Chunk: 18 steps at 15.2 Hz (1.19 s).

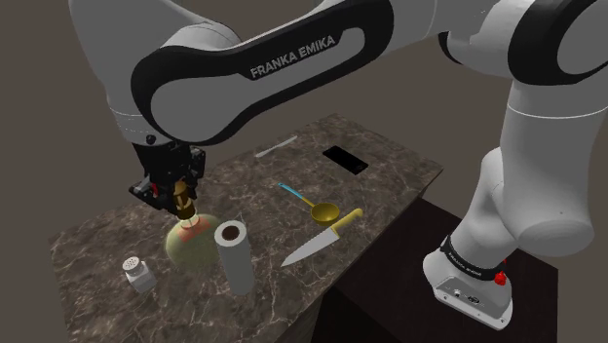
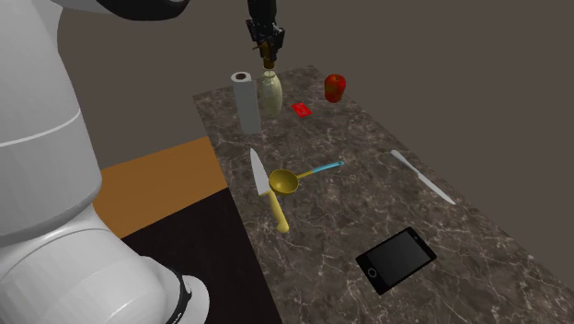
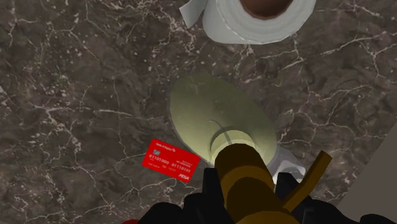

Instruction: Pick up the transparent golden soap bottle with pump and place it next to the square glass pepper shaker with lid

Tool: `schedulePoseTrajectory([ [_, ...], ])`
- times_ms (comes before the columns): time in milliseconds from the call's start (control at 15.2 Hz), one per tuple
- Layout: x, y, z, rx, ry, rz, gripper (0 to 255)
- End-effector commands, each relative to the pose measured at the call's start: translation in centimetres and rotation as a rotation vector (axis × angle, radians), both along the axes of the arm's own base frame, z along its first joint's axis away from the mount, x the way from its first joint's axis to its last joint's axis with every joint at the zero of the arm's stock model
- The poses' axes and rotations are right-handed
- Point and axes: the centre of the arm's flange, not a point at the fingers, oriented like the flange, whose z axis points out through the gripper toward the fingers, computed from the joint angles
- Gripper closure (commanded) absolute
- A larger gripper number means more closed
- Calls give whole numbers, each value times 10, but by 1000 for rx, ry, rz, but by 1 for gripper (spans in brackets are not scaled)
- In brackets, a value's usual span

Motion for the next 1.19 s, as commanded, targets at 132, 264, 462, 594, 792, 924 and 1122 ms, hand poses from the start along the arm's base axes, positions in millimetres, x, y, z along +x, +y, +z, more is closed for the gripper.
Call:
schedulePoseTrajectory([
  [132,0,0,0,1,-1,0,255],
  [264,0,0,0,1,-1,0,0],
  [462,0,0,0,1,-1,0,0],
  [594,0,0,0,1,-1,0,0],
  [792,-3,0,39,1,-1,0,0],
  [924,-4,0,50,1,-1,0,0],
  [1122,-4,0,50,1,-1,0,0],
])
